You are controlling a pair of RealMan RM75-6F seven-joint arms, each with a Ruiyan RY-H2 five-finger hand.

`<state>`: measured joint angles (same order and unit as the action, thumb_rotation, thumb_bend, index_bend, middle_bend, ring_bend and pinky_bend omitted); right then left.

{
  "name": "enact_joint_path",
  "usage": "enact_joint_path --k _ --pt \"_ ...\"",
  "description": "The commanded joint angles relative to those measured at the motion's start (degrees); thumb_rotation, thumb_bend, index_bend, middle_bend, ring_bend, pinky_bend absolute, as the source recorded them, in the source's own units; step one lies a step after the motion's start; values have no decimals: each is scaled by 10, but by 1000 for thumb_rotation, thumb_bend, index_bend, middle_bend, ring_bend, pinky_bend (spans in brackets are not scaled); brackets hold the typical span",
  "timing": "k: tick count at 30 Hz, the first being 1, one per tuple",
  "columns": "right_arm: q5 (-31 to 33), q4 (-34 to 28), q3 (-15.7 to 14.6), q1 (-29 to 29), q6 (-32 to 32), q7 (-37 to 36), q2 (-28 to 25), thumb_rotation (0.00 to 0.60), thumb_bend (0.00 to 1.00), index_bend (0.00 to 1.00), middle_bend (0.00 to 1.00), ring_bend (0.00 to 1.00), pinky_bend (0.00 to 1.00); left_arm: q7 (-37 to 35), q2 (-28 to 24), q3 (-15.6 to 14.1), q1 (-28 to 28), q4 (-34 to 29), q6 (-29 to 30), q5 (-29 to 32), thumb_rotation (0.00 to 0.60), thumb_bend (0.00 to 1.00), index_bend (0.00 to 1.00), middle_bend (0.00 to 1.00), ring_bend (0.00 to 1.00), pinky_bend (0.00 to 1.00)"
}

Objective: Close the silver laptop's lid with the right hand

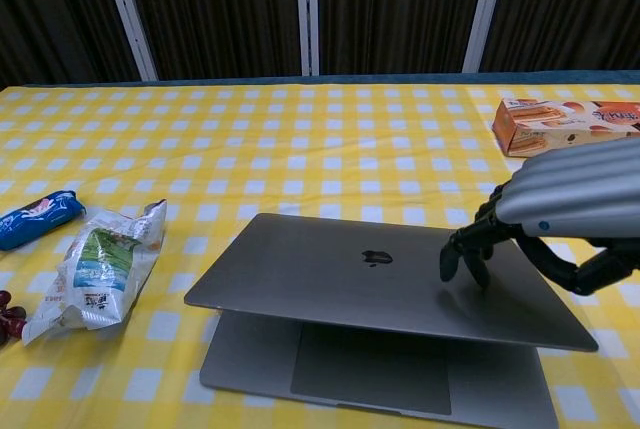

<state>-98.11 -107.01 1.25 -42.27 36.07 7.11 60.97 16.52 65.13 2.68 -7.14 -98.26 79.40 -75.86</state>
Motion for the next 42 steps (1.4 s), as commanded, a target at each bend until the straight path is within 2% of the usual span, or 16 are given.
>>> enact_joint_path --k 1,8,13,19,22,23,25,27,28,30,32,36,42 --pt "-31 28 -22 1 15 15 22 600 1000 262 366 317 300 -1 0 0 0 0 0 0 600 0 0 0 0 0" --pt "-55 68 -50 -1 20 25 51 600 1000 262 348 316 300 0 1 -2 -1 1 -2 0 600 0 0 0 0 0" --pt "-65 84 -56 1 41 38 62 600 1000 262 348 316 300 1 2 -2 0 1 -1 1 600 0 0 0 0 0" --pt "-88 56 -46 23 138 50 20 600 1000 262 348 316 299 0 1 -2 1 -1 2 -1 600 0 0 0 0 0" --pt "-100 49 -39 50 214 54 -4 600 997 254 340 316 279 -3 -1 -3 2 -3 6 -5 600 0 0 0 0 0" --pt "-101 51 -37 61 241 54 -10 600 951 245 326 310 255 -4 -1 -3 3 -3 7 -7 600 0 0 0 0 0" --pt "-95 59 -31 94 303 59 -19 600 714 213 279 270 177 -6 -1 -4 4 -3 11 -11 600 0 0 0 0 0" --pt "-83 68 -27 119 344 63 -20 600 287 141 184 167 61 -7 -1 -4 5 -2 14 -14 600 0 0 0 0 0" --pt "-80 69 -26 124 352 64 -20 600 150 104 136 115 29 -7 -1 -4 5 -2 14 -15 600 0 0 0 0 0" --pt "-63 77 -24 148 384 64 -18 600 12 31 40 24 0 -8 0 -4 6 -1 18 -18 600 0 0 0 0 0" --pt "-39 85 -22 175 413 60 -13 600 0 2 2 0 0 -9 2 -4 7 2 24 -24 600 0 0 0 0 0" --pt "18 119 -23 232 466 39 7 600 0 0 0 0 0 -22 10 -3 12 14 43 -43 600 0 0 0 0 0" --pt "41 174 -24 273 505 16 46 600 0 0 0 0 0 -37 13 -6 16 24 55 -60 600 0 0 0 0 0"
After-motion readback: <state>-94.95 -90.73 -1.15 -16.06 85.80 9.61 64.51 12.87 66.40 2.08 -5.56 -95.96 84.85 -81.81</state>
